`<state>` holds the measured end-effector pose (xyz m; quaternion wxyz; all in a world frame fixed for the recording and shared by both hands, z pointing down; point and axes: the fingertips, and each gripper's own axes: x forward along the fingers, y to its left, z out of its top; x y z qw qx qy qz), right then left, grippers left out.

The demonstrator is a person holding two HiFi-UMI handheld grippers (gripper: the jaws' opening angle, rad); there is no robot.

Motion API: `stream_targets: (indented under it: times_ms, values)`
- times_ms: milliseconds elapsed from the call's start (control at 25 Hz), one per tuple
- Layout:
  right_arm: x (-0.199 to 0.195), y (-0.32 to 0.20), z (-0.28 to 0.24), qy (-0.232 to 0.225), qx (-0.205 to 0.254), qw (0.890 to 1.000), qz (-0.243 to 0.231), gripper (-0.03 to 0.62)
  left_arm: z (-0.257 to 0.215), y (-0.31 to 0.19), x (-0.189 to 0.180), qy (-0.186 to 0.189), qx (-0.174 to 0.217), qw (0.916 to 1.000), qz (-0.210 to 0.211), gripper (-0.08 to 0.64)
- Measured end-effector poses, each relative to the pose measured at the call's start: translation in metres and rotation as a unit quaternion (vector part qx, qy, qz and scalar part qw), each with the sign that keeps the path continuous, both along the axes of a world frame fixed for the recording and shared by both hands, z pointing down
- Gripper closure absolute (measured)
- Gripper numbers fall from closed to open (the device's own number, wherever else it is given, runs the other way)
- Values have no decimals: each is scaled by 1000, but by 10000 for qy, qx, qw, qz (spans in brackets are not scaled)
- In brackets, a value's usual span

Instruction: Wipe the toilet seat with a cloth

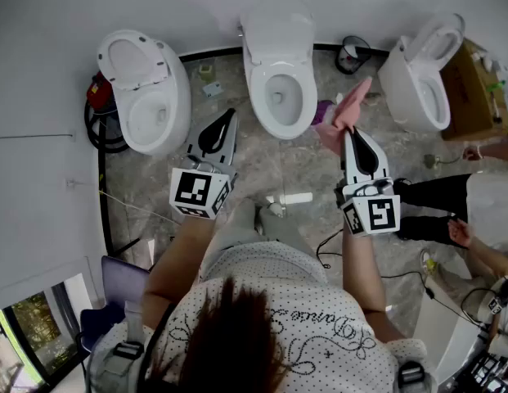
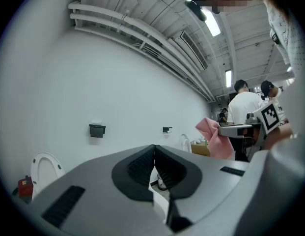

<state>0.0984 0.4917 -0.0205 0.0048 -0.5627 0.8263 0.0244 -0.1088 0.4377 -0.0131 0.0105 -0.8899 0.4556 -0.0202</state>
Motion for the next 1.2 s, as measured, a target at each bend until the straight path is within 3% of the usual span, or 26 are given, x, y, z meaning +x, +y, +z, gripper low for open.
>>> stream_targets:
  times_ms: [440,760,1200]
  values:
    - [-5,3,-9,4,120,9992,-383,569,-8,7,1,-8,102,9998,-188,555]
    - [15,5,-5,-60,200,9981,-587,569,-8,25,17,-56,169,9990,-402,555]
    - [2,-63,2,-70,68,9987,-494,568,6,-46,-2,12,-12,9990,-456,555]
